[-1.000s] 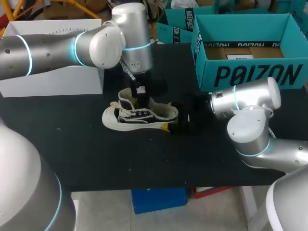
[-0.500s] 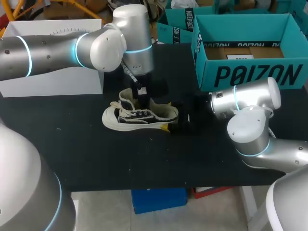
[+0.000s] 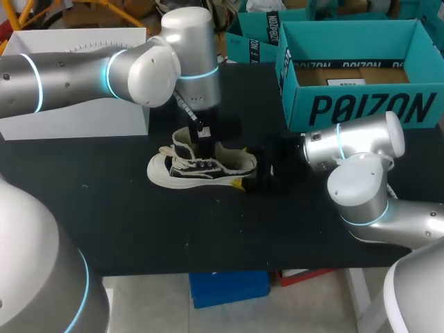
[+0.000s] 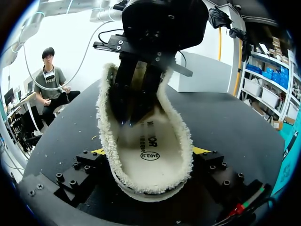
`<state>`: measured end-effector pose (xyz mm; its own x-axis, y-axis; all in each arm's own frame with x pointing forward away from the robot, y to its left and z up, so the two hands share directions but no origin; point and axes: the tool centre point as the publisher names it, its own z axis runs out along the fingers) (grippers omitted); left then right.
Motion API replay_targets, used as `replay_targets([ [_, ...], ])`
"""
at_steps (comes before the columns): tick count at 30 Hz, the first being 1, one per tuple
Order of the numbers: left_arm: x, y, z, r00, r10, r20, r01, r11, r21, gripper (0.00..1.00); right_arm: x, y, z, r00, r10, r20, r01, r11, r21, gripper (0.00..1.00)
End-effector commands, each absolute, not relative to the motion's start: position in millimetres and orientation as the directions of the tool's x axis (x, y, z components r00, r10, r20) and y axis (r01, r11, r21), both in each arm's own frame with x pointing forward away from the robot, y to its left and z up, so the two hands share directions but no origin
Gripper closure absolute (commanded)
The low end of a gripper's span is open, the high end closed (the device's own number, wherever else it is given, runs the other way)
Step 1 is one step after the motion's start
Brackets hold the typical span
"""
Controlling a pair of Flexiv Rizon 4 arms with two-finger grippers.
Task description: Take the shoe out of the shoebox, open the shoe tongue, remove and reinsert the insole, then place the shoe into the shoebox
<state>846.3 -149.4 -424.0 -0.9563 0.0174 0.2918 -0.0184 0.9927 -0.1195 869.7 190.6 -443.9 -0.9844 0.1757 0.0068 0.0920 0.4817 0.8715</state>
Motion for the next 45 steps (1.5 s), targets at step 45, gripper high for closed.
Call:
replay_targets([
  [45, 895.3, -112.2, -450.1, -0.862, -0.017, -0.506, -0.079, 0.992, 0.102, 0.82, 870.8, 191.1, -445.9, -0.984, 0.178, 0.007, 0.093, 0.481, 0.872, 1.00],
])
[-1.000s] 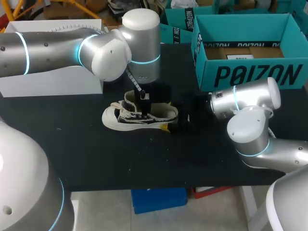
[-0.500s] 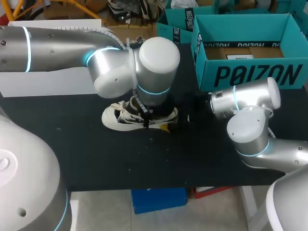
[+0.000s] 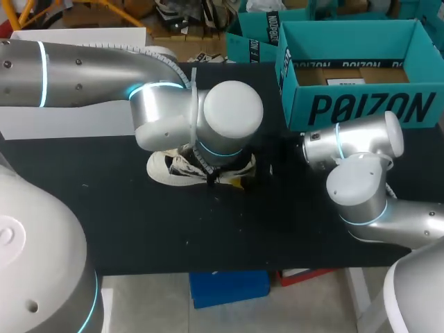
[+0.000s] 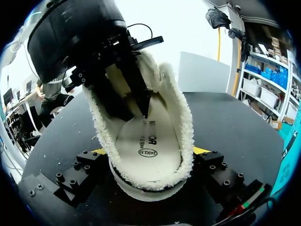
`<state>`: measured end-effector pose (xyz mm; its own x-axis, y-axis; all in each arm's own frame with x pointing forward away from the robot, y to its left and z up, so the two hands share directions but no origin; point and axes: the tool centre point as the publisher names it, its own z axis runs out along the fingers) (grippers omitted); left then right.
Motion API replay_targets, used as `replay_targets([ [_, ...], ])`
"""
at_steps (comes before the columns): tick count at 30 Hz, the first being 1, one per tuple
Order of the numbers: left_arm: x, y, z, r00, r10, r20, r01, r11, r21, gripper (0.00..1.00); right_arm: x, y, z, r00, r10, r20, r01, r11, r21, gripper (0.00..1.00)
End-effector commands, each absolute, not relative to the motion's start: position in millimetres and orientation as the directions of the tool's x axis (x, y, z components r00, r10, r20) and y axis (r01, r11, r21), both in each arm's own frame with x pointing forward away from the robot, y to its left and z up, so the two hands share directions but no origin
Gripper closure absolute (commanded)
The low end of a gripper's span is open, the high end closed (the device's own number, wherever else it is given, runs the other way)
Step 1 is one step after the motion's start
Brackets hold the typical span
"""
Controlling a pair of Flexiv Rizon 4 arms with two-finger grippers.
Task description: Take the shoe out of the shoebox, open the shoe tongue, remove and reinsert the insole, then place the shoe into the shoebox
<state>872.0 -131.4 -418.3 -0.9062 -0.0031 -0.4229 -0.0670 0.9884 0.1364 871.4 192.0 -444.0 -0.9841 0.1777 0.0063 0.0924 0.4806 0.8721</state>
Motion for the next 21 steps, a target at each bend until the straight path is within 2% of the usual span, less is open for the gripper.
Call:
replay_targets([
  [1, 897.0, -111.7, -448.3, -0.856, -0.024, -0.517, -0.085, 0.992, 0.094, 0.84, 870.8, 191.1, -445.9, -0.984, 0.178, 0.007, 0.093, 0.481, 0.872, 1.00],
  [11, 899.8, -116.5, -435.3, -0.795, -0.075, -0.602, -0.110, 0.994, 0.022, 0.82, 870.8, 191.1, -445.9, -0.984, 0.178, 0.007, 0.093, 0.481, 0.872, 1.00],
  [13, 899.5, -118.5, -435.9, -0.804, -0.076, -0.590, -0.102, 0.995, 0.011, 0.87, 870.8, 191.1, -445.9, -0.984, 0.178, 0.007, 0.093, 0.481, 0.872, 1.00],
  [14, 899.4, -119.5, -436.3, -0.804, -0.076, -0.589, -0.103, 0.995, 0.011, 0.99, 870.8, 191.1, -445.9, -0.984, 0.178, 0.007, 0.093, 0.481, 0.872, 1.00],
  [21, 893.4, -121.9, -428.7, -0.861, -0.099, -0.499, -0.097, 0.995, -0.030, 1.00, 870.8, 191.1, -445.9, -0.984, 0.178, 0.007, 0.093, 0.481, 0.872, 1.00],
])
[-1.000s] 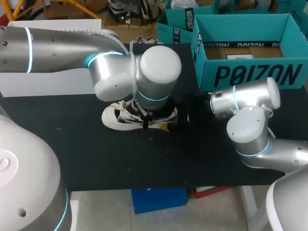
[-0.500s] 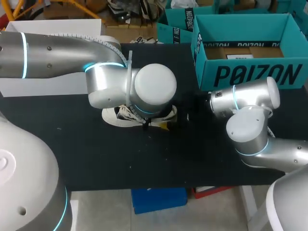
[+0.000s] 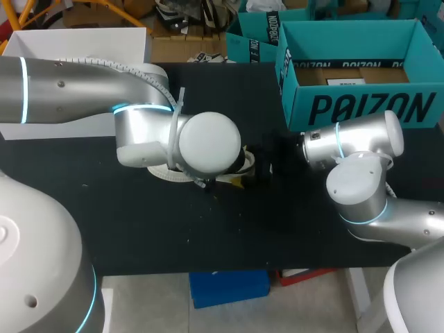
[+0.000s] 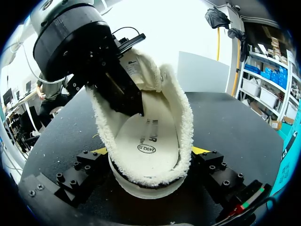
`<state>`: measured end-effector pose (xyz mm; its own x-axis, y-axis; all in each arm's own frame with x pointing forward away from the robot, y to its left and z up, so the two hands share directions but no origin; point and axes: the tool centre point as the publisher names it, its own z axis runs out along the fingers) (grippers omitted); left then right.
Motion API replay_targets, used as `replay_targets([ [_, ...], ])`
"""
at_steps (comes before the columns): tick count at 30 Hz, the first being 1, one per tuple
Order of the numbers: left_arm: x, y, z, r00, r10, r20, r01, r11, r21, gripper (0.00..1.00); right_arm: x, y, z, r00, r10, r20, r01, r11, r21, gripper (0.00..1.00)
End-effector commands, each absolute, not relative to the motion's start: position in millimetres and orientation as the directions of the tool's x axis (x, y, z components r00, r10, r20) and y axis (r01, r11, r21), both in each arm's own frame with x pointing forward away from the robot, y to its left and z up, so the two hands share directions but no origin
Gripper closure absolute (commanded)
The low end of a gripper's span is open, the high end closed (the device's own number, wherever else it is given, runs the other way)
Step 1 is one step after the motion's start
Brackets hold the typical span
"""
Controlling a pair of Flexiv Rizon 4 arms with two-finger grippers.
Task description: Take the shoe out of the shoebox, open the shoe tongue, remove and reinsert the insole, then place the shoe into the shoebox
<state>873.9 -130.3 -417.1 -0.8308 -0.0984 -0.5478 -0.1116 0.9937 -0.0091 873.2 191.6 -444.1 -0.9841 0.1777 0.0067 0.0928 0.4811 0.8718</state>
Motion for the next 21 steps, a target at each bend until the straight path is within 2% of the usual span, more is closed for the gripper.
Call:
replay_targets([
  [1, 891.5, -122.2, -426.3, -0.871, -0.099, -0.482, -0.093, 0.995, -0.036, 1.00, 870.8, 191.1, -445.9, -0.984, 0.178, 0.007, 0.093, 0.481, 0.872, 1.00],
  [14, 866.6, -127.8, -384.7, -0.954, -0.103, -0.283, -0.061, 0.986, -0.152, 1.00, 870.8, 191.1, -445.9, -0.984, 0.178, 0.007, 0.093, 0.481, 0.872, 1.00],
  [21, 855.6, -133.5, -366.0, -0.961, -0.099, -0.258, -0.053, 0.982, -0.182, 1.00, 870.8, 191.1, -445.9, -0.984, 0.178, 0.007, 0.093, 0.481, 0.872, 1.00],
])
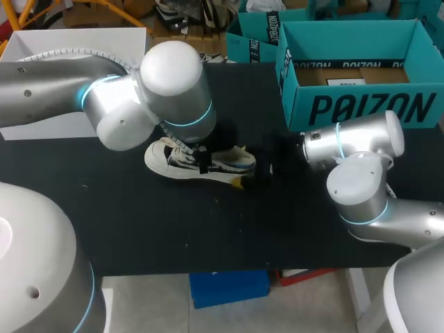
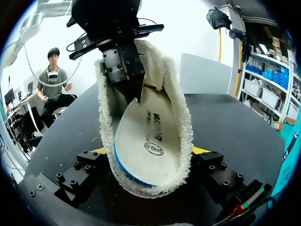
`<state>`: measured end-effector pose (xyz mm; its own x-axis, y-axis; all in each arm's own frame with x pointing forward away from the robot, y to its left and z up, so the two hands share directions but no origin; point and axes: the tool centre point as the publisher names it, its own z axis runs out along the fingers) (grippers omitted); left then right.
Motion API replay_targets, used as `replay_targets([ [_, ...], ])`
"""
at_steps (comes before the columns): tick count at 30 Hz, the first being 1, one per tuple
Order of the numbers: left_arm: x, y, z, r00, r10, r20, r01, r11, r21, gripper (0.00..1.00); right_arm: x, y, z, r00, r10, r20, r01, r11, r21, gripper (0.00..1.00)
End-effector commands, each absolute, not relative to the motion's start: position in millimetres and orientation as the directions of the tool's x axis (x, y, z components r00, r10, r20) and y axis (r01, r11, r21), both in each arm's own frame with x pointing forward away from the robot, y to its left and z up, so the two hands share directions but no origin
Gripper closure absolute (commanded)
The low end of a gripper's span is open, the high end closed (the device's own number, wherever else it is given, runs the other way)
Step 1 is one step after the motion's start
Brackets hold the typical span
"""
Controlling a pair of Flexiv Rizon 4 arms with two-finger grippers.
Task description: Take the shoe out of the shoebox, open the shoe tongue, remove and reinsert the insole, then place the shoe into the shoebox
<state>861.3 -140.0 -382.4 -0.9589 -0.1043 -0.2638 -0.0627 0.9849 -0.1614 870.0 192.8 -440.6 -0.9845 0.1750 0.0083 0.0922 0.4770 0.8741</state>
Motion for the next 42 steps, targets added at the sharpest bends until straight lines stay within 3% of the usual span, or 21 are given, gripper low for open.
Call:
replay_targets([
  [1, 854.8, -133.5, -364.3, -0.961, -0.100, -0.257, -0.054, 0.982, -0.182, 1.00, 870.8, 191.1, -445.9, -0.984, 0.178, 0.007, 0.093, 0.481, 0.872, 1.00],
  [22, 844.4, -134.2, -380.0, -0.984, -0.055, -0.168, -0.020, 0.979, -0.204, 1.00, 870.8, 191.1, -445.9, -0.984, 0.178, 0.007, 0.093, 0.481, 0.872, 1.00],
  [24, 846.1, -133.4, -379.9, -0.985, -0.053, -0.165, -0.017, 0.978, -0.209, 0.91, 870.8, 191.1, -445.9, -0.984, 0.178, 0.007, 0.093, 0.481, 0.872, 1.00],
  [27, 847.1, -132.3, -380.2, -0.986, -0.047, -0.158, -0.012, 0.977, -0.215, 0.89, 870.8, 191.1, -445.9, -0.984, 0.178, 0.007, 0.093, 0.481, 0.872, 1.00],
  [31, 847.1, -131.4, -382.2, -0.987, -0.042, -0.152, -0.009, 0.977, -0.214, 0.75, 870.8, 191.1, -445.9, -0.984, 0.178, 0.007, 0.093, 0.481, 0.872, 1.00],
  [36, 846.7, -132.6, -384.3, -0.988, -0.032, -0.149, 0.001, 0.977, -0.215, 0.70, 870.8, 191.1, -445.9, -0.984, 0.178, 0.007, 0.093, 0.481, 0.872, 1.00],
  [40, 847.3, -134.1, -385.3, -0.988, -0.027, -0.153, 0.007, 0.977, -0.215, 0.73, 870.8, 191.1, -445.9, -0.984, 0.178, 0.007, 0.093, 0.481, 0.872, 1.00],
  [42, 847.8, -134.3, -385.3, -0.985, -0.027, -0.168, 0.010, 0.976, -0.215, 0.85, 870.8, 191.1, -445.9, -0.984, 0.178, 0.007, 0.093, 0.481, 0.872, 1.00],
])
